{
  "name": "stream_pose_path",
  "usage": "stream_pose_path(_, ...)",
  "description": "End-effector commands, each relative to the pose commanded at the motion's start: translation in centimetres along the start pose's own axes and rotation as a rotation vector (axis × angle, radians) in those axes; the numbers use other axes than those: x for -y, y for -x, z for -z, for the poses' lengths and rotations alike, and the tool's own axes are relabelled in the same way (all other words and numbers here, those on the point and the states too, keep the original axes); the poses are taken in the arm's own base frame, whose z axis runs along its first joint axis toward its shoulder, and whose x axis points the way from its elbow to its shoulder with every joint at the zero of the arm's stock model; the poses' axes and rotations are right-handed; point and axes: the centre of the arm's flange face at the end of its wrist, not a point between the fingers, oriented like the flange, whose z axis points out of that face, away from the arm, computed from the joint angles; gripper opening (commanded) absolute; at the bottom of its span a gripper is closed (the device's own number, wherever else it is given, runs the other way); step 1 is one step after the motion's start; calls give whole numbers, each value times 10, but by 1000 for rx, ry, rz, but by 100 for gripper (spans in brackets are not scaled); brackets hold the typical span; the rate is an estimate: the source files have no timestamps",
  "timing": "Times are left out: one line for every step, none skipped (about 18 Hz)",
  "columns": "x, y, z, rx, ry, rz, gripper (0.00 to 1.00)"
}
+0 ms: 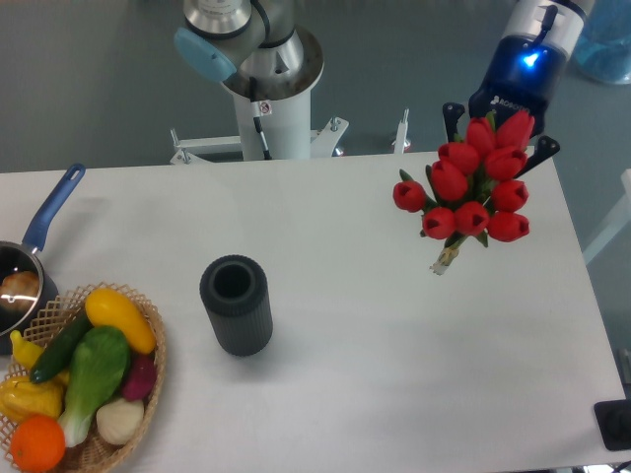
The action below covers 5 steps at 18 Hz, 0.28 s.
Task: Pick up the flowers from the vase
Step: 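Carry the held tulips away from the vase over the table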
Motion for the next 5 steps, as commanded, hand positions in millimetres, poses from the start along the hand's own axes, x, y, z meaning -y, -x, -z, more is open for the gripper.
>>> stream_pose_path(-1, 1, 1, 3, 1, 2, 18)
stream_pose_path(-2, 1, 2, 4, 3, 4, 18)
stream_pose_path(-4, 1, 0, 2, 8, 7, 18)
stream_pose_path(-3, 0, 0, 1, 8, 6, 18)
stream_pose_path(-1, 0, 0, 2, 9, 2, 18)
